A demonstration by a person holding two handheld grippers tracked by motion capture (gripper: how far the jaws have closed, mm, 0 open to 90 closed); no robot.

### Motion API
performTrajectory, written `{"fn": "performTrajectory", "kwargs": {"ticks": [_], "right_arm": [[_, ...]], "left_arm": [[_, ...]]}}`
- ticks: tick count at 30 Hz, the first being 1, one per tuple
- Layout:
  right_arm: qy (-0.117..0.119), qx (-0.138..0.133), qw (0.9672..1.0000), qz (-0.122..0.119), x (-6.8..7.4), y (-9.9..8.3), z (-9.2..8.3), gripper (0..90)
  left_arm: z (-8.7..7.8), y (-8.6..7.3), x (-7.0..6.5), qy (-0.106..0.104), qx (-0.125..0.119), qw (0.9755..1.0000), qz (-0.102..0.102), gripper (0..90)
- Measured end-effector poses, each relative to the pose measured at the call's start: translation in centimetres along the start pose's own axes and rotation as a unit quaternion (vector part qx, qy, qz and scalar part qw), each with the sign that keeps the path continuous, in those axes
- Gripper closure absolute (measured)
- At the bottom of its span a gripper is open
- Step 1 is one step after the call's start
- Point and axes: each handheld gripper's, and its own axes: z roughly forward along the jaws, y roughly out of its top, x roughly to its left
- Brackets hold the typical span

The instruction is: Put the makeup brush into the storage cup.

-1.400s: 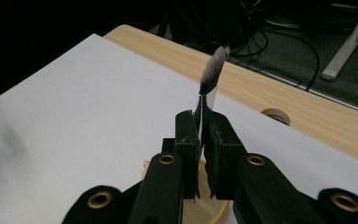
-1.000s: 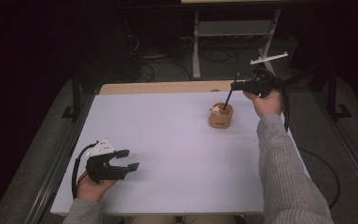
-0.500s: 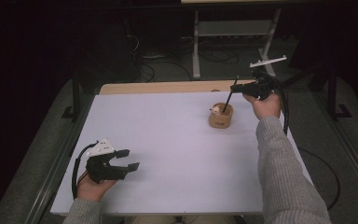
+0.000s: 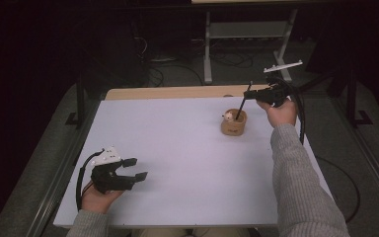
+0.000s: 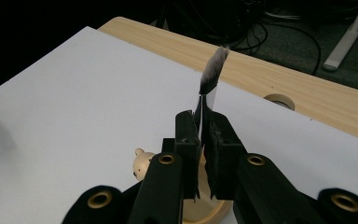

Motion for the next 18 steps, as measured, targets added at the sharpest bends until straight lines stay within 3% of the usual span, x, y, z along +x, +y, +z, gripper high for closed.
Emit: {"fn": "performTrajectory", "kwargs": {"ticks": [18], "right_arm": [[0.001, 0.003, 1.0, 0.008, -0.39, -1.01, 0.51, 83.0]], "left_arm": [[0.07, 0.01, -0.03, -0.001, -0.001, 1.0, -0.001, 32.7]]}}
